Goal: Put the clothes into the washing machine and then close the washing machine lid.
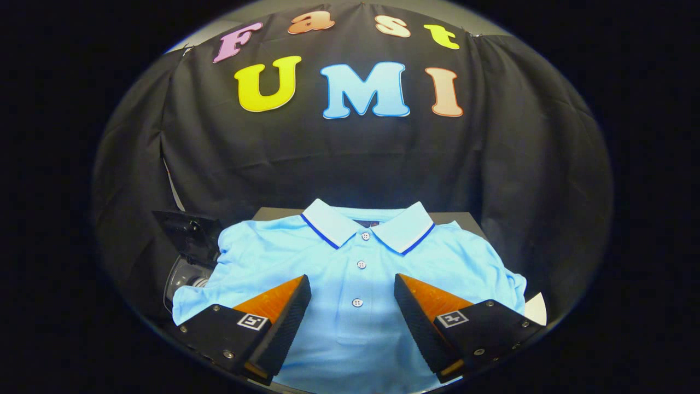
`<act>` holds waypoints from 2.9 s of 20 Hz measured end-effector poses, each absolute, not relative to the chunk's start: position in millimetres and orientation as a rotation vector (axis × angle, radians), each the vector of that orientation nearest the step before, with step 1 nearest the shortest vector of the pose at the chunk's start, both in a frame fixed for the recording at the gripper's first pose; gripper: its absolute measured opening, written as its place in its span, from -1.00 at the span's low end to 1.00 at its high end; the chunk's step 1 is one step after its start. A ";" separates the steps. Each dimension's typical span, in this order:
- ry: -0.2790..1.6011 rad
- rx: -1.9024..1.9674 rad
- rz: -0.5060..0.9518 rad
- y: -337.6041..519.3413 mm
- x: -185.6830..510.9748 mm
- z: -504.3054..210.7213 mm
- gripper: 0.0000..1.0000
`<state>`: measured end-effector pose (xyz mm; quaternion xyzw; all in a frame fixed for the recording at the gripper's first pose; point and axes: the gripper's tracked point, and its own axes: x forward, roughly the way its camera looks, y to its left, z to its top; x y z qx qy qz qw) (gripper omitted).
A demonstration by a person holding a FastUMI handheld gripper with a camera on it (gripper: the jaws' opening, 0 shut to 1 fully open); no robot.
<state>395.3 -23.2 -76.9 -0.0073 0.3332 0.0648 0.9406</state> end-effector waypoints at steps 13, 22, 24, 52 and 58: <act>0.735 -0.008 0.205 -13.1 391.8 -84.0 -0.07; 0.725 0.179 0.263 -6.2 394.4 -79.0 -0.99; 0.702 0.225 0.273 -4.1 395.2 -75.4 -1.00; 0.665 0.447 0.520 174.1 342.5 -9.2 -1.00; 0.671 0.434 0.558 222.8 329.1 -10.4 -1.00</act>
